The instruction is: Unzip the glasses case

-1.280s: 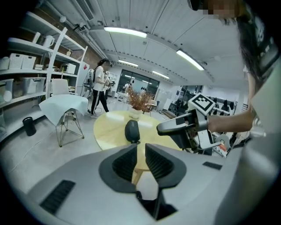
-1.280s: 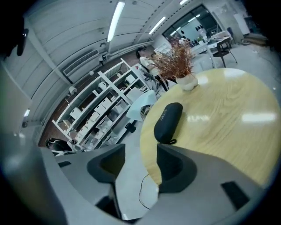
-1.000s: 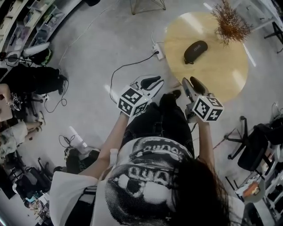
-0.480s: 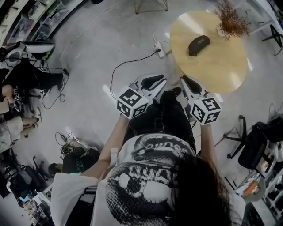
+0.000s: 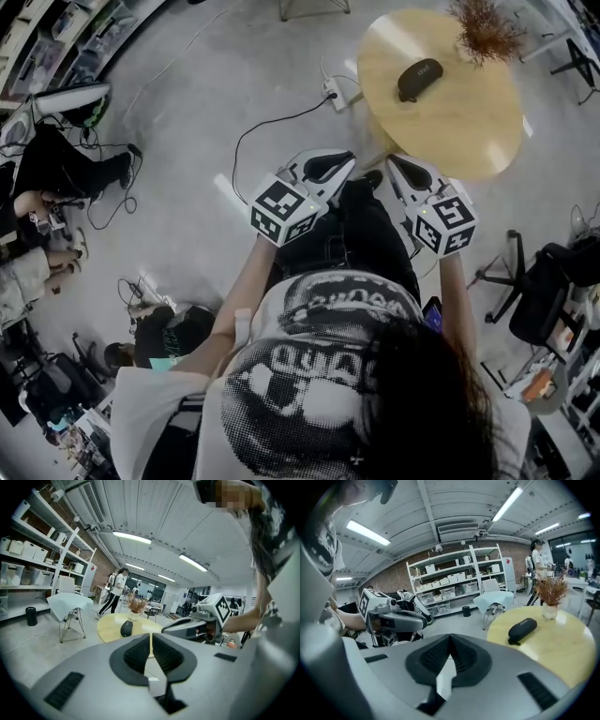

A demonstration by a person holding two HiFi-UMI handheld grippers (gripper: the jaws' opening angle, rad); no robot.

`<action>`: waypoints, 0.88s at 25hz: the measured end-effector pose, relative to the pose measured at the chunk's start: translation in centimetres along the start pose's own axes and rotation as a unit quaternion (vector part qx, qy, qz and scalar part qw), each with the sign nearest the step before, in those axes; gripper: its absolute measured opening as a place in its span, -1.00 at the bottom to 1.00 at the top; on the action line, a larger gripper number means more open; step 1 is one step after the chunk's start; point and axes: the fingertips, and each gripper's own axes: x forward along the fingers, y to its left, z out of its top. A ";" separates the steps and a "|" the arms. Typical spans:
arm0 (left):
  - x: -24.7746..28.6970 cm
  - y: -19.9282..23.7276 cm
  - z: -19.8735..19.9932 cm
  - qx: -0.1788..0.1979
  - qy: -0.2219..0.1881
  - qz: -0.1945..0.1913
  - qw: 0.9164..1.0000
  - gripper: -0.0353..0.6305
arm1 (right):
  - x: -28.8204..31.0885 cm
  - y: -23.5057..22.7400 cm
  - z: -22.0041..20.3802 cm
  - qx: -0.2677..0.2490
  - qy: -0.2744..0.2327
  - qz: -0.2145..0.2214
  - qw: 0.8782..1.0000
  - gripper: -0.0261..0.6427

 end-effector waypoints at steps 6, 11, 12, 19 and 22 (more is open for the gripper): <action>0.0 0.3 -0.6 -0.003 0.011 0.003 1.000 -0.85 | 0.4 -0.3 -0.4 -0.034 0.018 0.027 0.999 -0.94; 0.0 0.2 -0.3 -0.012 0.012 0.002 1.000 -0.86 | 0.4 -0.3 0.1 -0.048 0.016 0.035 0.998 -0.94; 0.1 0.2 -0.2 -0.010 0.013 0.000 1.000 -0.86 | 0.4 -0.3 0.1 -0.049 0.015 0.038 0.998 -0.94; 1.5 -0.9 0.5 0.004 0.015 -0.019 1.000 -0.86 | 0.3 -0.5 -0.2 -0.074 0.023 0.054 0.996 -0.94; 1.6 -1.2 0.5 0.010 0.021 -0.023 0.999 -0.86 | 0.2 -0.5 -0.3 -0.072 0.025 0.057 0.995 -0.94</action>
